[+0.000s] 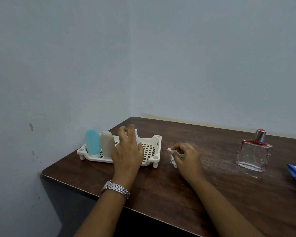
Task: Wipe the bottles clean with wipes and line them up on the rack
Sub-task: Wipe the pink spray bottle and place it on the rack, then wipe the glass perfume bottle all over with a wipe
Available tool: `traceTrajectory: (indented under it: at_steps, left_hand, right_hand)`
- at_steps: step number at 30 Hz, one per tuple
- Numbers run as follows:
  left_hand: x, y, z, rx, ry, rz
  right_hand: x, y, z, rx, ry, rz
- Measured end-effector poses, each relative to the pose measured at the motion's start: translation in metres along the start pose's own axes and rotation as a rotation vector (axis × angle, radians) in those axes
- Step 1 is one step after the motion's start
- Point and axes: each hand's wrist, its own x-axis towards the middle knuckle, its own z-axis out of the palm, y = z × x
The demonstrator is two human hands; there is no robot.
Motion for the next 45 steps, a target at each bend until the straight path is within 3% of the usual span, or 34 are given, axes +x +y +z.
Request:
traceTrajectory:
  at_steps: [14,25,32,37,45]
  left_hand:
    - [0.005,0.008,-0.004,-0.010,-0.071,0.011]
    - [0.001,0.076,-0.011,-0.182,-0.120,0.221]
    - [0.000,0.162,0.036,-0.423,-0.363,0.404]
    - [-0.004,0.233,0.067,-0.665,-0.545,0.332]
    - [-0.009,0.265,0.110,-0.782,-0.627,0.087]
  right_hand:
    - [-0.002,-0.003,-0.008,0.021,0.073,-0.006]
    - [0.001,0.036,-0.092,-0.126,0.144,-0.087]
    - [-0.010,0.078,-0.176,-0.157,0.488,-0.051]
    - [-0.018,0.099,-0.189,-0.060,0.737,0.152]
    - [-0.013,0.104,-0.184,-0.019,0.755,0.193]
